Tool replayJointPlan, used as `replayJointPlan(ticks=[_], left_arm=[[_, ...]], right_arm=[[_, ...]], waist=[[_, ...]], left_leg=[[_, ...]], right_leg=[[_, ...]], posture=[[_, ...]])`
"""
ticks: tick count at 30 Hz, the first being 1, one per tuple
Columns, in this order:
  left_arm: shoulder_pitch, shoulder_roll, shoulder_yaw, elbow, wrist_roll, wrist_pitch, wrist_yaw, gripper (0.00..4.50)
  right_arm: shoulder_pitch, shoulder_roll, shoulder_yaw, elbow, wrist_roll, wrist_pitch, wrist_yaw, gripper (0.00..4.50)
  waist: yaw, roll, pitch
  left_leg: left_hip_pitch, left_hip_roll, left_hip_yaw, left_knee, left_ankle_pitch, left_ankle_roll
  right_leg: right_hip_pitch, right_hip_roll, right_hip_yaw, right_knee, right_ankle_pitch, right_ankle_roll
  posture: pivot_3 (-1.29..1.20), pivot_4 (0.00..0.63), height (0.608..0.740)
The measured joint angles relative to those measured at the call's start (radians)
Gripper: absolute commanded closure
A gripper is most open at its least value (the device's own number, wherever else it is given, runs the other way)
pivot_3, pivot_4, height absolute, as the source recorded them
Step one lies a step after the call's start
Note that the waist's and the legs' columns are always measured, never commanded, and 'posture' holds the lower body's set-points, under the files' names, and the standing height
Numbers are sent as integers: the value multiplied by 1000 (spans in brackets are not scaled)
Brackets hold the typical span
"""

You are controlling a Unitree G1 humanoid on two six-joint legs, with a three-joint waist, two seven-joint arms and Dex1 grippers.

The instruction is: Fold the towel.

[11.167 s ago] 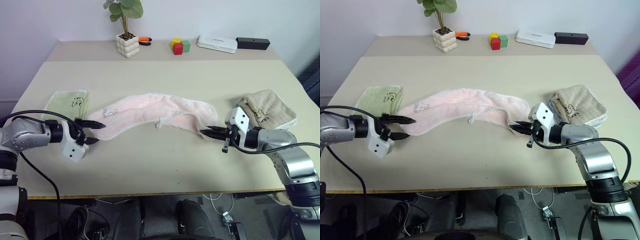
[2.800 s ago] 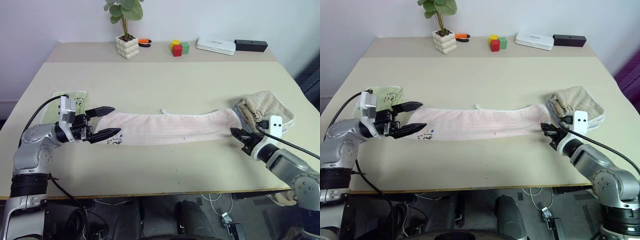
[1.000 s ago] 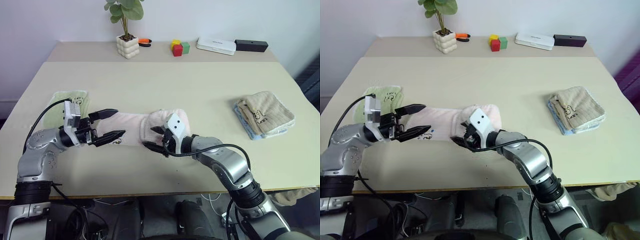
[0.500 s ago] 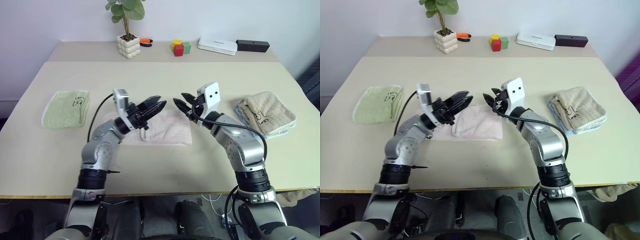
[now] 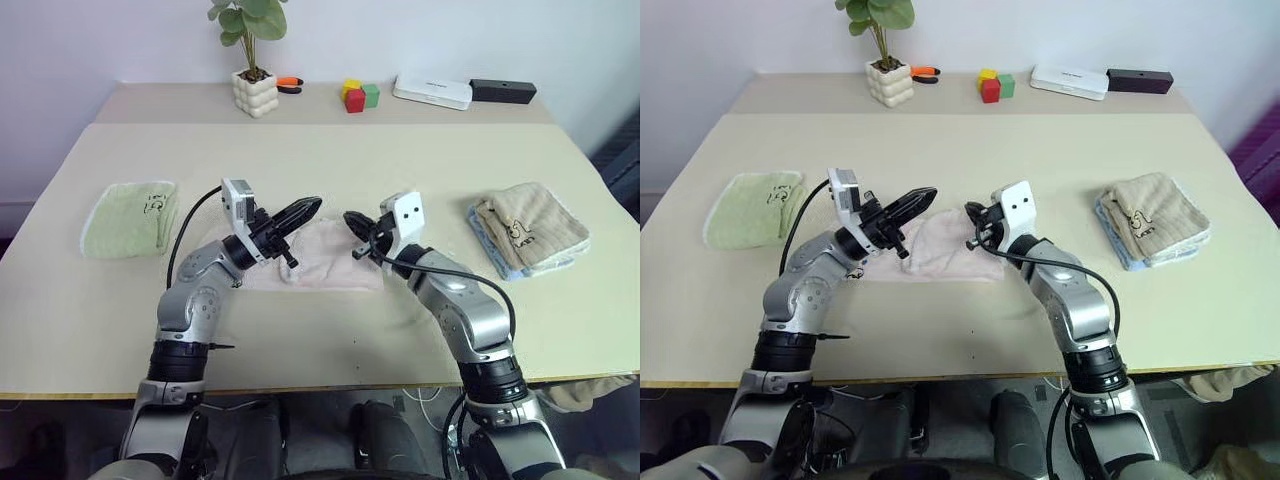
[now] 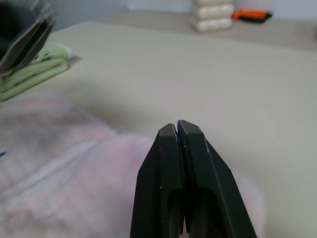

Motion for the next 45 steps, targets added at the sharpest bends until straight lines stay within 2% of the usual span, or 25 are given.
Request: replayJointPlan(ticks=[5, 11, 14, 16, 17, 21, 25, 30, 33, 40, 45], left_arm=[[46, 32, -1, -15, 1, -2, -7, 4479], [87, 70, 4, -42, -2, 5, -18, 4479], [111, 107, 5, -75, -22, 38, -31, 4500], [159, 174, 16, -121, -57, 90, -58, 4500], [173, 192, 34, -130, -73, 111, -63, 4500], [240, 266, 132, -201, -169, 213, -37, 4500], [337, 300, 282, -252, -326, 368, 85, 4500], [446, 333, 395, -356, -559, 562, 276, 4500], [514, 346, 442, -388, -678, 621, 362, 3618], [619, 388, 511, -451, -816, 656, 514, 109], [720, 356, 528, -476, -830, 627, 606, 41]], right_arm=[[41, 44, 94, 143, -88, -28, -30, 4484], [6, 42, 105, 214, -150, -112, -32, 4484], [4, 48, 89, 218, -118, -113, 14, 3636], [5, 45, 83, 208, -99, -115, 54, 2629], [6, 42, 82, 202, -98, -115, 64, 2240], [6, 30, 76, 177, -88, -116, 104, 153], [1, 7, 55, 154, -71, -114, 137, 62], [-31, -21, 44, 151, -58, -101, 177, 62], [-65, -82, 23, 117, -18, -72, 243, 0], [-122, -244, -25, -18, 98, 15, 408, 0], [-119, -330, -27, -33, 122, 28, 493, 0]], waist=[[-2, 0, 0], [0, -1, -1], [-4, -1, -1], [-10, 0, 0], [-8, 0, 0], [-6, 0, 0], [-3, 0, 0], [-6, 0, 0], [-5, 0, 1], [-3, 0, 1], [-4, 0, 1]], left_leg=[[0, 0, 0, 0, 0, 0], [3, 0, 0, 0, 0, 0], [3, 0, 0, 0, 0, 0], [3, 1, 0, -2, 0, 0], [3, 1, 0, -2, 0, 0], [3, 1, 1, -2, 0, 0], [3, 1, 0, -2, 0, 0], [3, 1, -2, -2, 0, 0], [3, 1, -3, -2, 0, -1], [3, 1, -3, -2, -1, -1], [3, 1, -3, -3, -1, -1]], right_leg=[[0, 0, 0, 0, 0, 0], [3, 0, 0, 0, 0, -1], [3, 0, 0, 0, 0, 0], [2, 0, 0, 0, 0, -1], [1, 0, 0, 0, 0, -1], [1, -1, 0, 0, 0, -1], [2, -1, 0, 0, 0, -1], [1, -2, 0, 0, 0, -1], [1, -2, 0, 0, -1, -2], [1, -3, 0, -2, -2, -5], [1, -3, 0, -2, -4, -9]], posture=[[0, 150, 735], [0, 150, 735], [0, 150, 735], [0, 150, 735], [0, 150, 735], [0, 150, 735], [0, 150, 735], [0, 150, 735], [0, 150, 735], [0, 150, 735], [0, 150, 735]])
